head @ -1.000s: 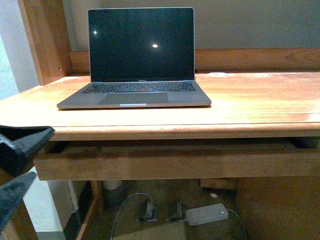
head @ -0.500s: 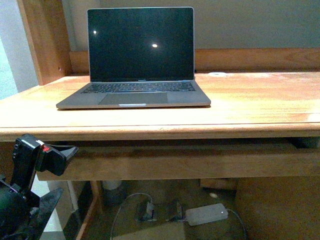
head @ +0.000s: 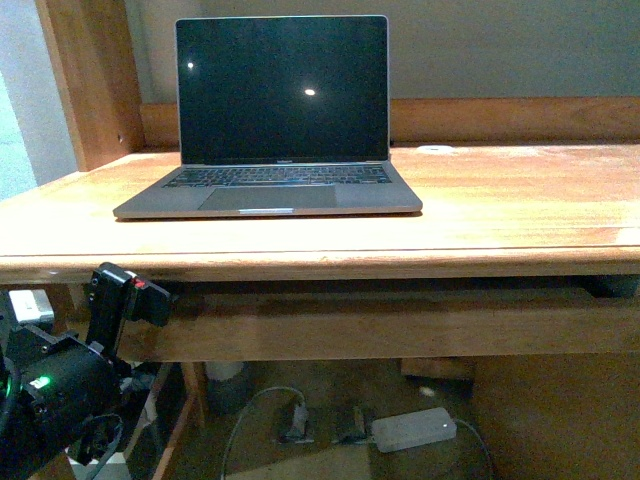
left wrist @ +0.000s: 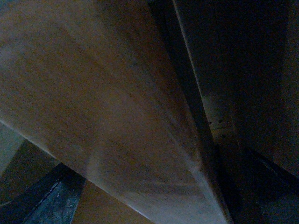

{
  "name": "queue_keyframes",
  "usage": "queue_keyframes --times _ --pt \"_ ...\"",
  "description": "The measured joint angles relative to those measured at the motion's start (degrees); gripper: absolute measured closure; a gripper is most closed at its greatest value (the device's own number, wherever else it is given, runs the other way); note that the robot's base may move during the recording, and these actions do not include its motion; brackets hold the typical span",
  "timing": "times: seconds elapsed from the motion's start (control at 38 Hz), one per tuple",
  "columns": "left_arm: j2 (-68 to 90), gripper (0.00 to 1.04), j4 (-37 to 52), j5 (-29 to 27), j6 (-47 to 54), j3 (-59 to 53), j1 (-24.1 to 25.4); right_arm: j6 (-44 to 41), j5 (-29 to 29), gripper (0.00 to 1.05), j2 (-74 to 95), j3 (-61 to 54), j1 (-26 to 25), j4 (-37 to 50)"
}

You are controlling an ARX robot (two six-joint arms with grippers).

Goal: Place mouse

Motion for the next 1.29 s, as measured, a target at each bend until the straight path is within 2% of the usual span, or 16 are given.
queue_keyframes --times 0.16,0.32,0.39,0.55,0.89,0.92,1.0,1.11,1.16,1.21,1.29 --pt "1.2 0.07 0.0 -0.2 0.1 0.9 0.0 0.0 0.0 0.07 0.0 0.0 0.0 0.0" --pt "2.0 0.36 1.3 -1.4 -1.8 -0.2 -0.2 0.0 0.0 0.07 0.0 0.0 0.0 0.0" --pt "2.1 0.45 1.8 -1.3 -5.7 -0.9 -0.3 0.0 0.0 0.07 0.0 0.0 0.0 0.0" --pt "1.8 0.48 3.2 -1.0 -9.2 -3.3 -0.2 0.0 0.0 0.07 0.0 0.0 0.0 0.0" --pt "-10.1 0.49 3.7 -0.2 -10.8 -20.9 -0.9 0.0 0.0 0.07 0.0 0.0 0.0 0.0" --pt "-11.8 0.47 3.3 0.0 -10.8 -22.6 -1.0 0.0 0.0 0.07 0.0 0.0 0.0 0.0" --pt "-16.2 0.30 0.9 -0.4 -5.7 -25.9 -1.7 0.0 0.0 0.07 0.0 0.0 0.0 0.0" --pt "-24.7 0.07 -12.5 -0.7 2.0 -25.7 -2.0 0.0 0.0 0.07 0.0 0.0 0.0 0.0" --pt "-28.3 0.05 -19.9 -0.5 5.6 -24.7 -2.0 0.0 0.0 0.07 0.0 0.0 0.0 0.0" --pt "-32.9 0.08 -28.6 -0.9 9.8 -23.0 -1.7 0.0 0.0 0.07 0.0 0.0 0.0 0.0" --pt "-36.5 0.07 -34.9 -0.4 14.5 -22.3 -1.0 0.0 0.0 0.07 0.0 0.0 0.0 0.0"
